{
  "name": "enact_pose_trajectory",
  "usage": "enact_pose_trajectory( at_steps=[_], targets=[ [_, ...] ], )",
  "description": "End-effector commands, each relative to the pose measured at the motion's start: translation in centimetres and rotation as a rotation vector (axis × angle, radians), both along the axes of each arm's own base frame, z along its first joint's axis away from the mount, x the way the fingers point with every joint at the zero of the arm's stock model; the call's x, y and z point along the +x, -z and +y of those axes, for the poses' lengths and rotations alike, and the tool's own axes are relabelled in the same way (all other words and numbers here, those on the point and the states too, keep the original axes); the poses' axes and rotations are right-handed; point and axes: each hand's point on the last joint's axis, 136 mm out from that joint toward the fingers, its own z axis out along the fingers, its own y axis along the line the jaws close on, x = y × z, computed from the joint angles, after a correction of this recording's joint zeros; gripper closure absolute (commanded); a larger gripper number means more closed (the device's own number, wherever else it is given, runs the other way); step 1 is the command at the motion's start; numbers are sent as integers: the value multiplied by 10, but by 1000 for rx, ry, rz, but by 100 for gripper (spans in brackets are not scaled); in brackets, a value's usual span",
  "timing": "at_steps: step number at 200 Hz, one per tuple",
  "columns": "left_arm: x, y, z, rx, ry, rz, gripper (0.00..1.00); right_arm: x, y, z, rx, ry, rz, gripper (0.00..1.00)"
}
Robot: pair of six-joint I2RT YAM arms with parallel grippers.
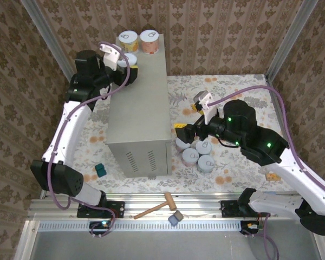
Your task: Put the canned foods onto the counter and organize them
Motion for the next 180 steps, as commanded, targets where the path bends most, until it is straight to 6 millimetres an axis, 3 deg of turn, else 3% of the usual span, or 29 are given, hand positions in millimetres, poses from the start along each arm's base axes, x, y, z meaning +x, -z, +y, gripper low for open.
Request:
enact_pose_trajectory(
  at_steps=[1,50,93,140,180],
  targets=[
    [-4,-26,-1,-46,21,-66,17,1,-12,6,36,-10,-27,0],
    [-14,-12,8,-46,-22,-53,11,5,-14,14,22,-29,-22,0],
    [-20,0,12,-40,-34,-48,15,7,-15,20,29,-44,-14,0],
    [-10,1,14,-45,-36,-58,24,6,-16,22,45,-48,-4,0],
    [4,6,10,-39,-33,-56,26,8,-13,20,38,-34,0,0]
  ],
)
